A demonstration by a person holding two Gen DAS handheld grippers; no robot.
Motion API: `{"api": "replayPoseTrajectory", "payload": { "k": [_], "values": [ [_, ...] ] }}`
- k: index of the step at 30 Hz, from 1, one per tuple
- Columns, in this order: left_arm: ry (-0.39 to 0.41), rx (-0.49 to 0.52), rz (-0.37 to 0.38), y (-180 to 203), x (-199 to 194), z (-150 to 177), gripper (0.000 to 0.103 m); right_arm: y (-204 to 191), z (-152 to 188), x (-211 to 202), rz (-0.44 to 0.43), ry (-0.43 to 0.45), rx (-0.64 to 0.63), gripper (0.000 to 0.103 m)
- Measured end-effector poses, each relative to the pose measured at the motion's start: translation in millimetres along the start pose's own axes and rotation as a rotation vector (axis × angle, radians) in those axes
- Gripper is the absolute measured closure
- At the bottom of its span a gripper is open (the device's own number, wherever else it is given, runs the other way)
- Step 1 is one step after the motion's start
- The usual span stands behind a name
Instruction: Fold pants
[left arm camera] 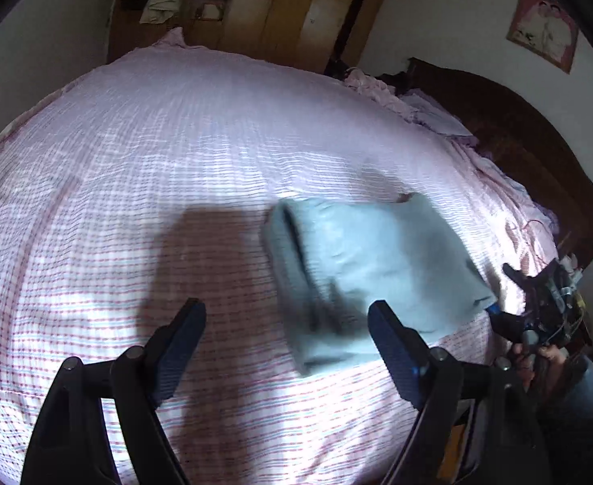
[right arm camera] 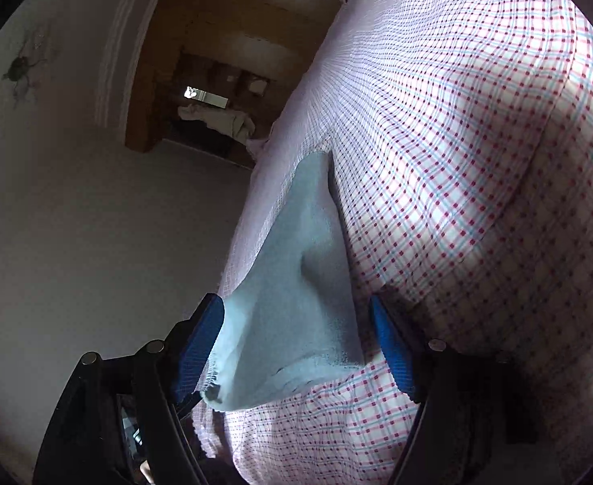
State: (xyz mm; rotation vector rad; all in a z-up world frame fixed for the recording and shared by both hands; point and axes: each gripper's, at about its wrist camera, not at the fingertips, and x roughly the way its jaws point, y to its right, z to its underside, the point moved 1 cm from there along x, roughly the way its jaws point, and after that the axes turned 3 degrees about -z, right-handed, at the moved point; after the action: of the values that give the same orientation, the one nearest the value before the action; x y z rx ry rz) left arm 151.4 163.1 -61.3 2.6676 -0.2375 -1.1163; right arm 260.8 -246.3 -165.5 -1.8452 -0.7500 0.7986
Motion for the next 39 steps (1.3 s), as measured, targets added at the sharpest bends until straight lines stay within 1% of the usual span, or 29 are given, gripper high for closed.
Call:
{"api": "replayPoseTrajectory", "payload": {
  "k": [2, 4, 5, 6, 7, 8, 9, 10, 12, 14, 15, 17, 18, 19, 20, 23, 26, 29, 32, 35, 39],
  "values": [
    [-0.015, 0.006, 0.063, 26.2, -0.1, -14.4, 0.018, -2.0, 4.6, 5.6, 0.013, 0.008, -0.017, 0.034],
    [-0.037, 0.003, 0.086, 53.8, 4.0, -29.5, 0.019, -3.7, 5.0, 18.4, 0.009, -0.011, -0.016, 0.034],
    [-0.057, 0.005, 0.086, 68.8, 9.0, -38.2, 0.024, -5.3, 4.5, 24.5, 0.012, -0.024, -0.019, 0.034],
    [-0.080, 0.012, 0.080, 81.6, 14.8, -44.9, 0.041, -8.5, 5.3, 29.2, 0.019, -0.028, -0.032, 0.034],
    [-0.100, 0.021, 0.066, 94.6, 23.1, -49.8, 0.062, -11.7, 5.9, 35.7, 0.038, -0.026, -0.049, 0.034],
    [-0.125, 0.025, 0.034, 107.5, 33.7, -52.5, 0.073, -15.6, 7.9, 38.0, 0.065, -0.022, -0.072, 0.034],
    [-0.140, 0.026, 0.014, 117.0, 43.4, -53.2, 0.091, -19.4, 10.9, 39.3, 0.090, -0.016, -0.099, 0.034],
    [-0.149, 0.027, 0.005, 124.8, 54.2, -51.7, 0.096, -23.1, 13.7, 39.6, 0.110, -0.008, -0.122, 0.035],
    [-0.171, 0.007, -0.015, 135.1, 74.5, -44.2, 0.098, -27.7, 17.9, 37.8, 0.143, -0.008, -0.152, 0.038],
    [-0.204, -0.005, -0.033, 142.8, 89.7, -30.1, 0.099, -24.0, 17.2, 32.8, 0.153, -0.006, -0.145, 0.049],
    [-0.200, -0.001, -0.045, 148.1, 91.4, -23.5, 0.100, -20.7, 17.1, 32.1, 0.146, 0.001, -0.122, 0.052],
    [-0.172, 0.050, -0.076, 161.2, 89.3, -11.8, 0.101, -10.8, 14.7, 24.6, 0.129, 0.014, -0.065, 0.066],
    [-0.153, 0.079, -0.097, 169.4, 88.5, -8.5, 0.103, -6.3, 14.2, 22.8, 0.125, 0.018, -0.037, 0.071],
    [-0.137, 0.102, -0.121, 175.7, 85.9, -4.1, 0.103, -2.3, 13.9, 21.4, 0.125, 0.019, -0.012, 0.079],
    [-0.132, 0.105, -0.126, 178.0, 84.8, -1.0, 0.103, 0.9, 14.0, 20.0, 0.121, 0.019, 0.007, 0.084],
    [-0.140, 0.100, -0.114, 182.6, 87.2, 4.2, 0.103, 7.4, 13.0, 17.3, 0.097, 0.013, 0.036, 0.089],
    [-0.137, 0.114, -0.126, 186.4, 90.8, 8.4, 0.103, 9.0, 12.9, 16.7, 0.106, 0.011, 0.027, 0.090],
    [-0.163, 0.113, -0.118, 188.3, 100.1, 16.7, 0.103, 8.5, 12.5, 18.3, 0.110, 0.012, 0.019, 0.090],
    [-0.189, 0.117, -0.133, 184.5, 113.1, 26.1, 0.103, 4.5, 9.3, 27.5, 0.111, 0.017, 0.023, 0.090],
    [-0.219, 0.096, -0.136, 179.2, 125.7, 33.4, 0.103, 6.0, 9.9, 29.7, 0.122, 0.027, 0.019, 0.091],
    [-0.223, 0.069, -0.130, 174.8, 131.5, 34.6, 0.103, 1.2, 10.7, 33.1, 0.151, 0.026, -0.018, 0.092]
  ]
}}
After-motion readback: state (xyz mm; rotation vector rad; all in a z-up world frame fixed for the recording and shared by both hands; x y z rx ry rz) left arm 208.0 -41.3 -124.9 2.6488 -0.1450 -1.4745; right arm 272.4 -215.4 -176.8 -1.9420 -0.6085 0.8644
